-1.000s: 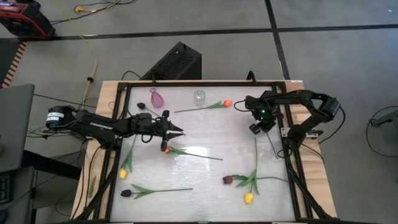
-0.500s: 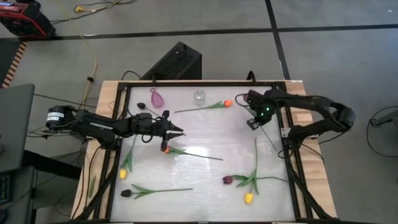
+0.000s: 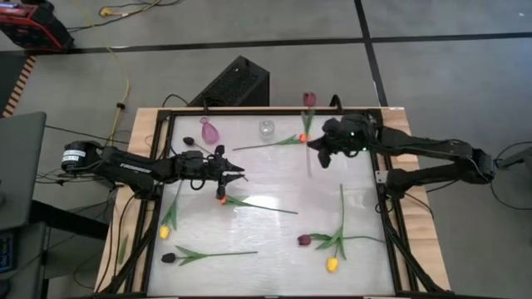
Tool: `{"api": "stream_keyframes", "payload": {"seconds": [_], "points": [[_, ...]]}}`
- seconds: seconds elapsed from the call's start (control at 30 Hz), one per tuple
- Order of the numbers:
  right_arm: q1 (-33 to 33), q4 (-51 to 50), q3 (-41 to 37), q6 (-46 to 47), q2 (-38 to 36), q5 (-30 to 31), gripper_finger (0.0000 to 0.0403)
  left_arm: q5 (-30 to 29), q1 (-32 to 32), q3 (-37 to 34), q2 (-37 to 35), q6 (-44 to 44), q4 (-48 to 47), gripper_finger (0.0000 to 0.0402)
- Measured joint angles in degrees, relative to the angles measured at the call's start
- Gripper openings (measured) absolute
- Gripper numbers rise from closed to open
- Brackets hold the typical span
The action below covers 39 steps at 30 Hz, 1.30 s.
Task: Sort flowers into vase by color
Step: Put the top red flower into the purple vase
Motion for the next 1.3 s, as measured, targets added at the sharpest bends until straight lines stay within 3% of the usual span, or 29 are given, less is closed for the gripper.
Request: {"api": "stream_keyframes", "payload": {"seconds": [0.17, 0.33, 0.4, 0.6, 0.8, 0.9, 1.03, 1.3], "points": [[4.1, 22.0, 0.0, -7.3, 6.0, 0.9, 0.0018, -0.1, 0.0, 0.0, 0.0, -0.1, 0.0, 0.0075], [3.8, 44.4, 0.3, -9.0, 14.8, 0.5, 0.0018, -0.1, 0.0, 0.0, 0.0, -0.6, 0.0, 0.0075], [2.9, 48.8, 2.3, -9.0, 18.7, -0.5, 0.0018, -0.1, 0.0, 0.0, 0.0, -0.7, 0.0, 0.0075], [0.6, 49.2, 13.4, -11.8, 30.6, -2.2, 0.0018, -2.8, 0.1, 0.0, -1.3, -0.3, -6.1, 0.0075], [-1.3, 49.5, 25.5, -13.0, 42.1, -3.8, 0.0018, -25.0, 0.1, -0.1, -13.5, -4.6, -25.9, 0.0075], [-2.0, 49.1, 31.5, -13.0, 48.0, -3.8, 0.0018, -35.6, 0.1, -0.1, -20.7, -12.2, -39.2, 0.0075], [-2.6, 49.3, 39.5, -13.0, 54.6, -3.8, 0.0018, -45.0, 0.1, -1.5, -28.8, -21.9, -48.6, 0.0075], [-2.6, 48.4, 53.0, -13.0, 64.0, -3.7, 0.0018, -48.0, 0.2, -2.6, -36.3, -25.4, -57.3, 0.0075]]}}
